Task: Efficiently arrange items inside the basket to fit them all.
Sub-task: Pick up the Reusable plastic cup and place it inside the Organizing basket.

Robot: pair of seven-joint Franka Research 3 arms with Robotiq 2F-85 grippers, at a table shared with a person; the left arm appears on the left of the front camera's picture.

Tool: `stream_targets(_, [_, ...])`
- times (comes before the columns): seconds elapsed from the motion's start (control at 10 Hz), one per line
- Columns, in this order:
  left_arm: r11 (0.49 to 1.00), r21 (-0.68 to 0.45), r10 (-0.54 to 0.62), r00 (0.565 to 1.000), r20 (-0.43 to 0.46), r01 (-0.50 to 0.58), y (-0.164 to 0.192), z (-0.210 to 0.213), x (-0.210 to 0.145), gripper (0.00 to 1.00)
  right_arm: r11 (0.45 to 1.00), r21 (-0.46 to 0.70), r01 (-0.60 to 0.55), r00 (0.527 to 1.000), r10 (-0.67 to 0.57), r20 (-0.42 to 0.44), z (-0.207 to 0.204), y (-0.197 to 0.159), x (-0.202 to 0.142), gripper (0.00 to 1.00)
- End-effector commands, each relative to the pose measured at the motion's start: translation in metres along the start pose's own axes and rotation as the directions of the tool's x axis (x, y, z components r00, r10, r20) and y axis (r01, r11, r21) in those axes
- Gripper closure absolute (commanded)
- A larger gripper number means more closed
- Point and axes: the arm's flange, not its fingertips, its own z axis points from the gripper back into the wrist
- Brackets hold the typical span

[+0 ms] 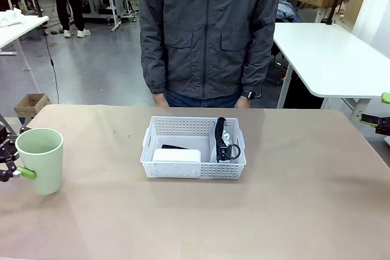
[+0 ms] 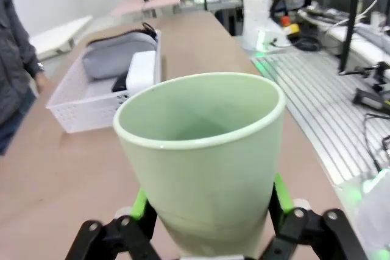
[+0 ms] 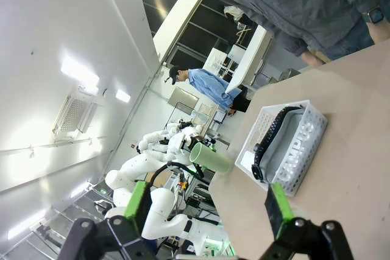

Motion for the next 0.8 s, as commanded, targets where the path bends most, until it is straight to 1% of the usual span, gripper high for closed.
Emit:
stream_targets(0.0, [0.994,-0.072,0.073,0.993,-0.089,-0.079,-0.003,0.005,0.033,0.66,1.000,-0.009,0.019,1.000,-0.019,0.010,-0.001,0.004,0.003,0.00])
stream_targets(0.1, [0.996,-0.054,0.070,0.993,-0.096,-0.075,0.003,0.009,0.047,0.66,1.000,-0.009,0.019,1.000,-0.019,0.010,-0.001,0.004,0.003,0.00])
stream_targets(0.2, [0.997,-0.031,0.065,0.994,-0.082,-0.068,0.009,0.015,0.057,1.00,1.000,-0.009,0.019,1.000,-0.019,0.010,-0.001,0.004,0.003,0.00])
stream_targets(0.3, [0.998,0.006,0.064,0.996,-0.069,-0.064,0.015,0.023,0.065,0.66,1.000,-0.009,0.019,1.000,-0.019,0.010,-0.001,0.004,0.003,0.00])
stream_targets(0.4, [0.997,0.052,0.066,0.996,-0.052,-0.064,0.020,0.032,0.070,1.00,1.000,-0.009,0.019,1.000,-0.019,0.010,-0.001,0.004,0.003,0.00])
stream_targets(0.6, [0.984,0.166,0.067,0.997,-0.032,-0.060,0.031,0.040,0.062,1.00,1.000,-0.009,0.019,1.000,-0.019,0.010,-0.001,0.004,0.003,0.00])
stream_targets(0.7, [0.984,0.163,0.070,0.998,-0.011,-0.067,0.033,0.037,0.055,0.66,1.000,-0.009,0.019,1.000,-0.019,0.010,-0.001,0.004,0.003,0.00])
